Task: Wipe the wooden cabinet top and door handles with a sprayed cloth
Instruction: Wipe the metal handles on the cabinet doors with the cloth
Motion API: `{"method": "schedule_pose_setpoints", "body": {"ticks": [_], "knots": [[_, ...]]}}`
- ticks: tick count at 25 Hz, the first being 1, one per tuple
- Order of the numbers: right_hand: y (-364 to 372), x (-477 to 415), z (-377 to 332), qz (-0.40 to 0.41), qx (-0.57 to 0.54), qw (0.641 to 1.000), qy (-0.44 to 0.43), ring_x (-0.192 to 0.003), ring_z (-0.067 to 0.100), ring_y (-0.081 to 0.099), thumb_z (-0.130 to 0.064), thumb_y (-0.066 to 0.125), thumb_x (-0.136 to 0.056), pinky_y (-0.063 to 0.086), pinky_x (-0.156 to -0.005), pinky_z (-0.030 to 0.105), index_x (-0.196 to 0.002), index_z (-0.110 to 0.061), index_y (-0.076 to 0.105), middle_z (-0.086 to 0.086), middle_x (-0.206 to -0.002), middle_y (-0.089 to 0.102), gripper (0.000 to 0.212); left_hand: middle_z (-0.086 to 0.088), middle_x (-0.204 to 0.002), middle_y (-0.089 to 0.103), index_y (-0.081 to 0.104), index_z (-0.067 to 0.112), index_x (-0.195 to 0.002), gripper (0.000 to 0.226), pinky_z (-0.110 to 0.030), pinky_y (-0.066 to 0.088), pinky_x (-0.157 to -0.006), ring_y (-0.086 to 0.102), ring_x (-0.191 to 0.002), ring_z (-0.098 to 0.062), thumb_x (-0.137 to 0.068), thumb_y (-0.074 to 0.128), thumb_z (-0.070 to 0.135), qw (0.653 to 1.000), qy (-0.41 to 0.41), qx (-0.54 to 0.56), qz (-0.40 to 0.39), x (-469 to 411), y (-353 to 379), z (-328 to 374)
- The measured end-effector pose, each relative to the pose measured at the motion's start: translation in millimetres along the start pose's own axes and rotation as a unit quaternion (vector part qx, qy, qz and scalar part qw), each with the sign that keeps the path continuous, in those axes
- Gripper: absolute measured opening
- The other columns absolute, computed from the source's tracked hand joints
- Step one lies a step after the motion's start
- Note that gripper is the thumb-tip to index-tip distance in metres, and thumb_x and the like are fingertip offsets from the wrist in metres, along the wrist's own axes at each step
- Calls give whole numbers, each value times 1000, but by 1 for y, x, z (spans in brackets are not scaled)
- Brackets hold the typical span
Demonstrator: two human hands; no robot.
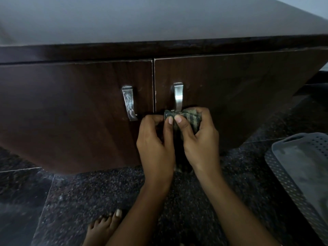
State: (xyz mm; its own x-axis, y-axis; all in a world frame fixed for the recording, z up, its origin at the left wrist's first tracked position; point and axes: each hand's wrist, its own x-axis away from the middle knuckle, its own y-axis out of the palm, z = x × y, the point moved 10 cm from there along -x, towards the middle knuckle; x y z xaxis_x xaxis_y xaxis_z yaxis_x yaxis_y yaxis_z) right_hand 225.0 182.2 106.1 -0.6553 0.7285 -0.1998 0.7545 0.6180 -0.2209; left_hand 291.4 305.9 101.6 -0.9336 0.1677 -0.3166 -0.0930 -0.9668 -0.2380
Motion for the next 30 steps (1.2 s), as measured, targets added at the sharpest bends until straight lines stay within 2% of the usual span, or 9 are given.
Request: {"method": "schedule_pose_setpoints", "body": {"ticks": [6, 9, 15, 18, 22, 26, 30], "knots": [[2, -1, 8, 18, 36, 999, 21, -78, 10, 62, -33, 61, -86, 49, -63, 18, -99, -20, 52, -4, -84, 64, 19, -4, -85, 65, 61, 10, -88, 15, -23, 48, -68, 60, -78, -12, -91, 56, 24, 999, -12, -37, 0, -4, 0, -6], [0, 1, 3, 25, 35, 999, 16, -70, 3, 60, -29, 62, -86, 47, -58, 9, -94, -23, 51, -10, -78, 61, 14, -3, -83, 65, 61, 11, -85, 14, -20, 48, -66, 59, -75, -10, -90, 58, 24, 999, -3, -41, 11, -2, -3, -1], [-9, 7, -32, 31, 4, 998, -58, -75, -3, 59, -19, 61, -88, 45, -61, 5, -92, -21, 51, -13, -75, 58, 11, 2, -82, 62, 61, 14, -89, 13, -13, 45, -63, 58, -73, -7, -89, 55, 26, 996, 67, -12, 51, 4, -14, 29], [-12, -2, -52, 39, 13, 997, -69, -67, -9, 57, -20, 62, -87, 42, -56, 3, -89, -19, 51, -15, -69, 55, 11, 0, -83, 63, 57, 19, -87, 6, -14, 46, -65, 58, -74, -9, -90, 56, 24, 997, 61, 17, 52, -7, -16, 42], [-12, -16, -62, 39, 38, 997, -58, -63, -7, 55, -27, 62, -87, 42, -53, 2, -90, -19, 52, -14, -71, 54, 13, -1, -85, 65, 59, 15, -87, 11, -18, 48, -69, 60, -78, -10, -90, 58, 25, 998, 36, 42, 39, -21, -14, 47], [-13, -7, -54, 48, 35, 996, -61, -65, -14, 54, -26, 61, -88, 39, -53, 0, -91, -20, 49, -16, -70, 53, 13, 6, -85, 61, 54, 23, -87, 5, -9, 44, -67, 57, -77, -2, -90, 57, 25, 998, 46, 38, 31, -15, -13, 45], [-14, 4, -39, 64, 35, 995, -71, -70, -10, 56, -27, 59, -89, 42, -59, 1, -93, -23, 48, -18, -77, 56, 13, 11, -85, 59, 53, 26, -89, 3, -8, 44, -69, 56, -80, 1, -89, 56, 27, 997, 55, 35, 42, -3, -13, 34]]}}
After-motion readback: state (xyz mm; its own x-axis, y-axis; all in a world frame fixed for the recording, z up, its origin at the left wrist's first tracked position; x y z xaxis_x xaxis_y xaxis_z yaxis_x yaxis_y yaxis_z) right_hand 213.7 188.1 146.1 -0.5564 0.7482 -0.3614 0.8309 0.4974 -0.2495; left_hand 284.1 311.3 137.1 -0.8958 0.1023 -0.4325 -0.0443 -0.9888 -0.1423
